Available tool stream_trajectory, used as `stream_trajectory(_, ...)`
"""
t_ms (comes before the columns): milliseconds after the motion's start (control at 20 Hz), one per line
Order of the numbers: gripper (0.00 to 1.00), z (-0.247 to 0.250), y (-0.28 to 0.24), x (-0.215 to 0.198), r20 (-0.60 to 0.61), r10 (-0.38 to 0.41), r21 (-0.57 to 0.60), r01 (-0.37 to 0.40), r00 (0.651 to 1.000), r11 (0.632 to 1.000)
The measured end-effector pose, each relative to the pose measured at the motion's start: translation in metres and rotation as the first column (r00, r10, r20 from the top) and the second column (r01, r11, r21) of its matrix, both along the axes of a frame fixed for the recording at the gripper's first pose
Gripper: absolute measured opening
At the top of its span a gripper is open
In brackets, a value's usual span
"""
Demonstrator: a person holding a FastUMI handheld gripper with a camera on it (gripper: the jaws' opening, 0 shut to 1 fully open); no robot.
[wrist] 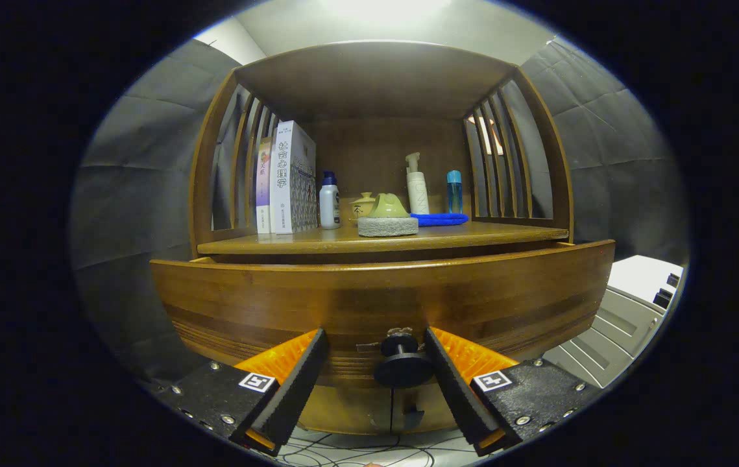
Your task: Pull open the drawer, take out the items inside it, and place them on the countertop above the cabinet.
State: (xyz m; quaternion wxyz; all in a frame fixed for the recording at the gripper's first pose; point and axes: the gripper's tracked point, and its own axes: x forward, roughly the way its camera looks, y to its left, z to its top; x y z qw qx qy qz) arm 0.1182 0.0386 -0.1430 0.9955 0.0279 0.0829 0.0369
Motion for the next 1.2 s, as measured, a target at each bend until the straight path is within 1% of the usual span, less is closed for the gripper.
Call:
stream_trajectory(650, 0.95, -0.002, 0.002, 0.048, -0.002, 0.013, 0.002, -0.013, 1.0, 1.0)
stream_trajectory(1000, 0.95, -0.003, 0.001, 0.064, -0.006, 0.018, 0.005, -0.018, 1.0, 1.0)
stream_trajectory(1200, 0.95, -0.003, 0.001, 0.068, -0.011, 0.002, 0.003, -0.002, 1.0, 1.0)
